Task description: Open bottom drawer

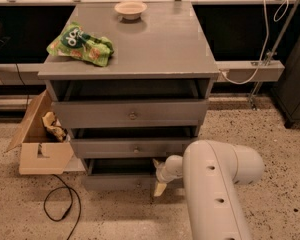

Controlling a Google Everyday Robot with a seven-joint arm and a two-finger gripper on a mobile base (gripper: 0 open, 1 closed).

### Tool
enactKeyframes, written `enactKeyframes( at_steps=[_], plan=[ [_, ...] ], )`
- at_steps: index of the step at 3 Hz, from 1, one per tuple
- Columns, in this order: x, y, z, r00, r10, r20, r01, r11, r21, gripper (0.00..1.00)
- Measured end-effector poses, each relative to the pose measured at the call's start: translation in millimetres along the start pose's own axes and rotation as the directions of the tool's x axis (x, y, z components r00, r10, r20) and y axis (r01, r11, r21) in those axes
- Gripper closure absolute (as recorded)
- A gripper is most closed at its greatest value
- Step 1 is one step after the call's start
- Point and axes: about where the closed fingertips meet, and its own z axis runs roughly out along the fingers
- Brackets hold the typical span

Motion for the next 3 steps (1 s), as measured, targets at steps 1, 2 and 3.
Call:
enactKeyframes(
  at_steps=[1, 2, 3],
  plan=[
    [-0.1, 0.0, 0.5, 1.0, -0.001, 0.001, 0.001, 1.0, -0.003, 0.0],
    [-3.0, 0.7, 12.2, 1.0, -0.02, 0.016, 0.021, 0.9977, -0.064, 0.0],
    [-3.9, 6.5, 18.9, 1.0, -0.011, 0.0, 0.011, 0.9918, -0.127, 0.0]
  ],
)
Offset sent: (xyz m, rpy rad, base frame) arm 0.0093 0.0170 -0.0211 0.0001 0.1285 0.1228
